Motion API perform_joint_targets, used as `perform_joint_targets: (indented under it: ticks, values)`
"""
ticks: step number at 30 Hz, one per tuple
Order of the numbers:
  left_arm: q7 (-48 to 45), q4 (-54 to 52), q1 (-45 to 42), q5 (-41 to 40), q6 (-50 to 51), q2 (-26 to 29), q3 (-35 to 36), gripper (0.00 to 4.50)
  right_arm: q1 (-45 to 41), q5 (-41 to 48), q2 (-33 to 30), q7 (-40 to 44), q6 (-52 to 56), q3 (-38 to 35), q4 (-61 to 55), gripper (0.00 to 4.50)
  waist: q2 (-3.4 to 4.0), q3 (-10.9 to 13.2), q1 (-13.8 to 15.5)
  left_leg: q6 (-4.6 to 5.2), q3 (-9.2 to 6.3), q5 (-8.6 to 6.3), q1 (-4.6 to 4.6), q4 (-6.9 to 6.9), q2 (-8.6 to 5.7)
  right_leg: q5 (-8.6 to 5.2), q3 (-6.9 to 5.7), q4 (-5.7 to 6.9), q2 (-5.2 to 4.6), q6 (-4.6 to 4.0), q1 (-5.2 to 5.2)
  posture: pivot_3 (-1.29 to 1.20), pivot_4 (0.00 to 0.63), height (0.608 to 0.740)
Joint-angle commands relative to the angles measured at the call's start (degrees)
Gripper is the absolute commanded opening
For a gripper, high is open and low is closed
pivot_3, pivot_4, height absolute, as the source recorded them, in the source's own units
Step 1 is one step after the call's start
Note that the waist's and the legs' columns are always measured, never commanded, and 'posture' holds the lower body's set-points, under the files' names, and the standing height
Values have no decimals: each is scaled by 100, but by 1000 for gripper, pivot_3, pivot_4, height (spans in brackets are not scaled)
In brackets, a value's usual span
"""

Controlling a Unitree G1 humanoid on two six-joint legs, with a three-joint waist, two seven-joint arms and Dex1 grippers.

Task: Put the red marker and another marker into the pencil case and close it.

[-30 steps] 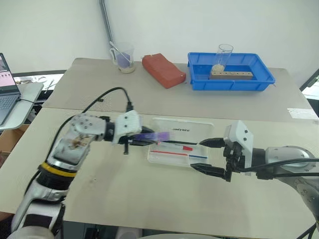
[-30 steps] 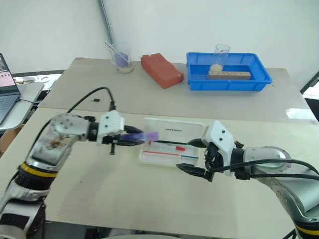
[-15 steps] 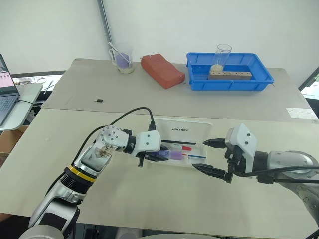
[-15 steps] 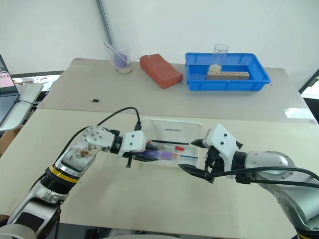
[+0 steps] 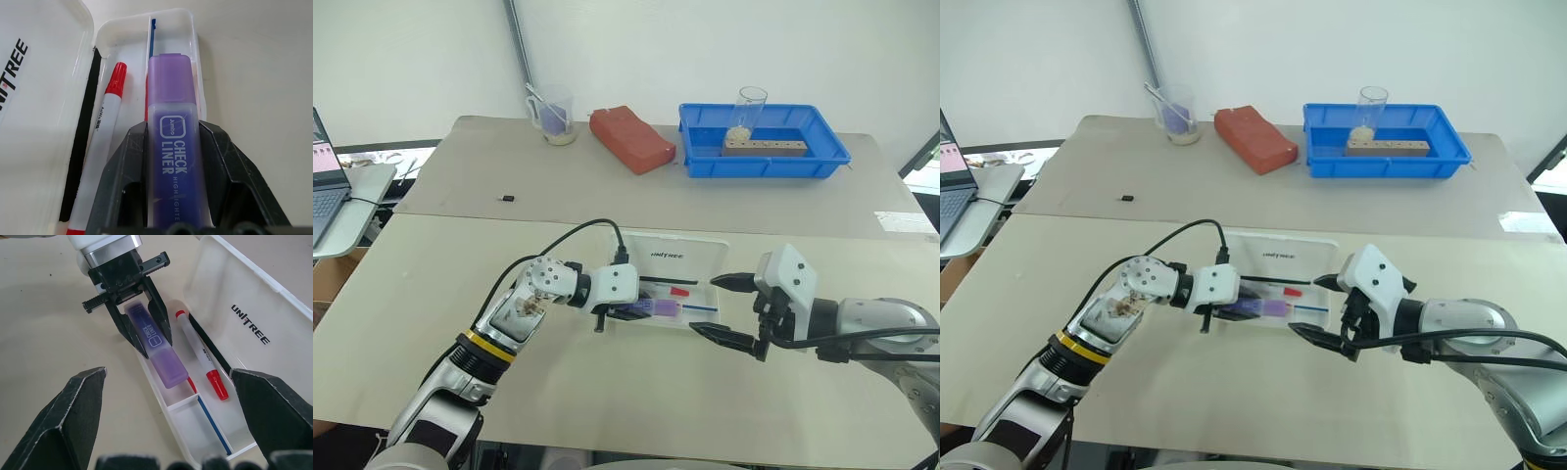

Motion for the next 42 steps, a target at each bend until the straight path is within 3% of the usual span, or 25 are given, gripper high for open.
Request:
perform_joint_targets:
  ticks: [1, 4, 6, 15, 22, 27, 33, 42]
  values:
    - [4, -41, -89, -15, -158, -35, 63, 2421, -1, -8, 26, -40, -121, -168, -92, 4500, 1, -1, 1, 0, 0, 0, 0, 0, 0, 0, 0, 0, 0, 0, 0, 0, 150, 740]
    - [-2, -69, -109, -60, -157, -39, 113, 3797, 13, -21, 24, -25, -136, -176, -69, 4500, 1, 0, 0, 0, 0, 0, 1, 0, 0, 0, 0, 0, 0, 0, 2, 0, 150, 740]
    - [-40, -187, -131, -177, -60, -24, 203, 4408, 43, -43, 24, -12, -158, -181, -50, 4500, 1, 0, 0, 0, -1, 0, 1, 0, 0, 0, 0, 0, 0, 0, 2, 0, 150, 740]
    - [-465, -915, -446, -859, 267, 642, 958, 4408, 508, -474, 18, -252, -267, -877, 545, 4500, 3, -1, 2, 0, -1, 0, 6, -1, 0, -1, -2, -2, 0, 1, 7, 0, 150, 740]
    - [-317, -1587, -1021, -1937, 1217, 419, 1531, 4408, 702, -1546, 219, -994, -497, -1119, 1625, 4500, 5, 1, 28, 0, -3, 0, 7, 5, -5, -6, -2, -9, -2, 10, 21, 0, 150, 740]
    - [-206, -2039, -1160, -2318, 1598, 326, 1549, 4408, 576, -2160, -37, -531, -1147, -688, 2599, 4500, 15, 11, -7, 1, -5, -1, 9, 5, -7, -8, -1, -9, -1, 14, 24, 0, 150, 740]
    - [-144, -2365, -1154, -2667, 1932, 358, 1540, 4408, -434, -2774, -167, 301, -2327, 8, 4483, 4500, 27, 17, -37, 1, -4, -1, 23, 5, -7, -8, 5, -8, 3, 15, 32, 0, 150, 740]
    - [166, -2612, -1052, -2776, 2092, 347, 1511, 4408, -1542, -3028, -175, 1588, -2493, 684, 6130, 4500, 35, 21, 29, 2, -7, -1, 21, 14, -11, -5, 8, -15, 4, 10, 44, 0, 150, 740]
